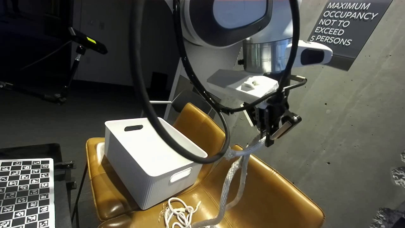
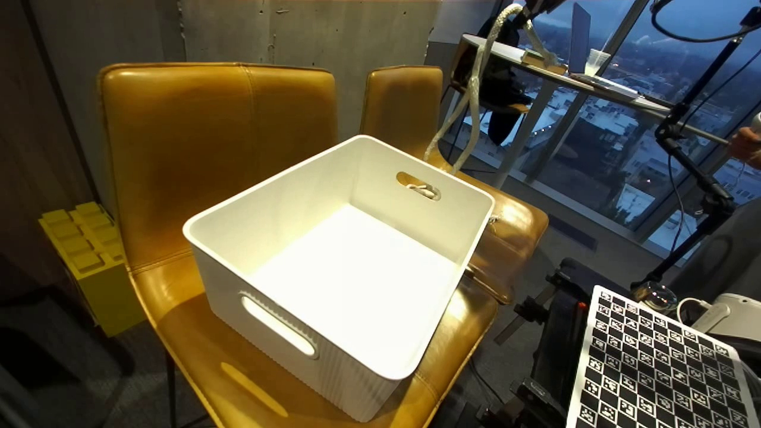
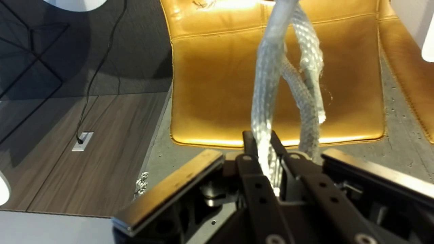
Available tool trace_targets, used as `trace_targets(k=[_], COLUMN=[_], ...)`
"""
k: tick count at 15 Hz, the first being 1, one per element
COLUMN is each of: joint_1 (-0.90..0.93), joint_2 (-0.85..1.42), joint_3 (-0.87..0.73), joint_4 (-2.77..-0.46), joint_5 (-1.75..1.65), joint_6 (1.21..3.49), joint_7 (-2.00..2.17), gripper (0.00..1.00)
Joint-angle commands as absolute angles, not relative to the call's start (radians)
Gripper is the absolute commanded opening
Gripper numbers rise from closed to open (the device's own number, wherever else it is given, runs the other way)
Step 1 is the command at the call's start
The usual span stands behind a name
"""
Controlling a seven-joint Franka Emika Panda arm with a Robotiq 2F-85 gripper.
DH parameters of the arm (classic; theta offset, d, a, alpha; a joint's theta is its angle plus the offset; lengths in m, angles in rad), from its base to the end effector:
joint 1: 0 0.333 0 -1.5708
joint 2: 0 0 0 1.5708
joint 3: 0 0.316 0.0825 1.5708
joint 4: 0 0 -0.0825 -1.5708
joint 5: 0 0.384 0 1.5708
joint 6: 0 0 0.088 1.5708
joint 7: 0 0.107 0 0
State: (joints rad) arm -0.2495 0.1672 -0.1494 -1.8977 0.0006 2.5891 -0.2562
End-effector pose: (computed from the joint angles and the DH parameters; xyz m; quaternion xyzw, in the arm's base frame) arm 0.5922 -0.2444 0.4739 0.9634 -0.0648 0.2425 0.0945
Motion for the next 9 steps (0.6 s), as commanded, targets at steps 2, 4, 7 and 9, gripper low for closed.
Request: trace_targets(k=[2, 4, 7, 9], joint_1=[-0.256, -0.255, -0.253, -0.253], joint_2=[0.151, 0.149, 0.140, 0.139], joint_3=[-0.155, -0.158, -0.159, -0.159], joint_4=[-1.934, -1.947, -1.972, -1.986], joint_5=[0.027, 0.020, 0.015, 0.015], joint_6=[2.579, 2.580, 2.585, 2.590], joint_7=[-0.287, -0.280, -0.280, -0.284], gripper=[0.32, 0.44, 0.65, 0.80])
